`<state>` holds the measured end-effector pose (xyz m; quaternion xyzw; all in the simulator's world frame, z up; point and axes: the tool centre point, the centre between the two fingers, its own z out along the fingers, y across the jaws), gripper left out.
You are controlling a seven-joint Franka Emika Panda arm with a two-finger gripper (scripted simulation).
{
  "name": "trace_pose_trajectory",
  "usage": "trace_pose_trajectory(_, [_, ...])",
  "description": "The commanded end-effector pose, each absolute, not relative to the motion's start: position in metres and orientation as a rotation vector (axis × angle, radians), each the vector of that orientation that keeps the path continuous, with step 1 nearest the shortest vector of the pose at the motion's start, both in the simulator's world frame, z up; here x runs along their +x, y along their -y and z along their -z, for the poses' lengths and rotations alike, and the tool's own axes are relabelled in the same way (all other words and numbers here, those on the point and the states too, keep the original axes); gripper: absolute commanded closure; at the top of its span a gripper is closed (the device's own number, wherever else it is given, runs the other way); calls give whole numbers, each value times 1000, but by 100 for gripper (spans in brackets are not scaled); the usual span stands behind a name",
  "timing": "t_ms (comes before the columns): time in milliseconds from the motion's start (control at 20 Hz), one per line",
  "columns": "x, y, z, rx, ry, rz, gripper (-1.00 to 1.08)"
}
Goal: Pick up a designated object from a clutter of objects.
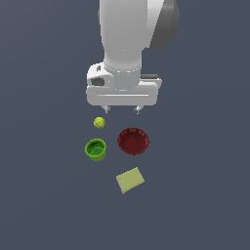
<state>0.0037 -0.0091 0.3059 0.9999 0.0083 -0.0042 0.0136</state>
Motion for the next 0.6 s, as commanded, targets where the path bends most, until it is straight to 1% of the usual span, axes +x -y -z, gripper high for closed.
trace_pose_trajectory(0, [4,9,-306,3114,-26,13,-20])
trace_pose_trajectory(300, [4,-5,-312,3115,-67,7,-20])
trace_pose_trajectory(550, [4,-6,-312,3115,-65,8,-20])
